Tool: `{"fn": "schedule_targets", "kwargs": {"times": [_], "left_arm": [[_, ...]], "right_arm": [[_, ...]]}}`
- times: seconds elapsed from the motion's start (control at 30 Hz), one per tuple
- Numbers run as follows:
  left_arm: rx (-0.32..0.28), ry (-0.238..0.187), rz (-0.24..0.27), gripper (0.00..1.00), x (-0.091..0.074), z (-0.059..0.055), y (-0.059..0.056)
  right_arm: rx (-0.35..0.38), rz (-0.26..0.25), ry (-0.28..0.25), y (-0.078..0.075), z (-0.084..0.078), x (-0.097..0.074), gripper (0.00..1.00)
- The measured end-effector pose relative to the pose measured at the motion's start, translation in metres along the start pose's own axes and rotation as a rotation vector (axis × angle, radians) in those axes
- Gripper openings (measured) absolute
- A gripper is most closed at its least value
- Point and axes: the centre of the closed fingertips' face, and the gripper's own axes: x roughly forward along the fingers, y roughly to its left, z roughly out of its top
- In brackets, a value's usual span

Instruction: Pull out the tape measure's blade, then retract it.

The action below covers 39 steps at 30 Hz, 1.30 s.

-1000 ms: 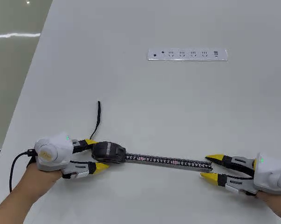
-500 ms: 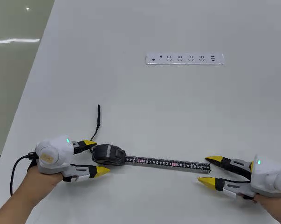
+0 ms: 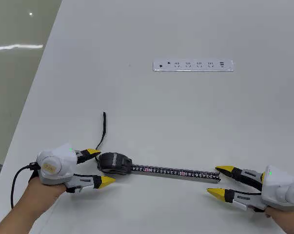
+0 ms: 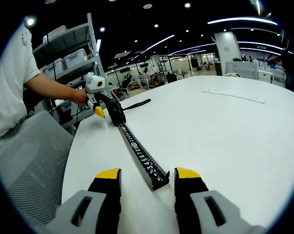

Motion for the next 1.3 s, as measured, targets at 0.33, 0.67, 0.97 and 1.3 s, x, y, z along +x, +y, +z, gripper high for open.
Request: {"fn": "schedule_targets", "kwargs": {"times": [0.33, 0.67, 0.97, 1.3], "left_arm": [[-0.044, -0.040, 0.056, 0.60, -0.013, 0.003, 0.001], [-0.099, -0.095, 0.103, 0.61, -0.031, 0.005, -0.004], [-0.105, -0.123, 0.134, 0.63, -0.044, 0.002, -0.016], [-0.145, -0.168, 0.173, 0.64, -0.064, -0.004, -0.022]], "right_arm": [[0.032, -0.054, -0.014, 0.002, 0.002, -0.006, 0.46], [0.032, -0.101, -0.025, 0.011, 0.010, -0.012, 0.46], [0.053, -0.151, -0.047, 0.017, 0.018, -0.015, 0.52], [0.053, -0.197, -0.071, 0.027, 0.023, -0.025, 0.53]]}}
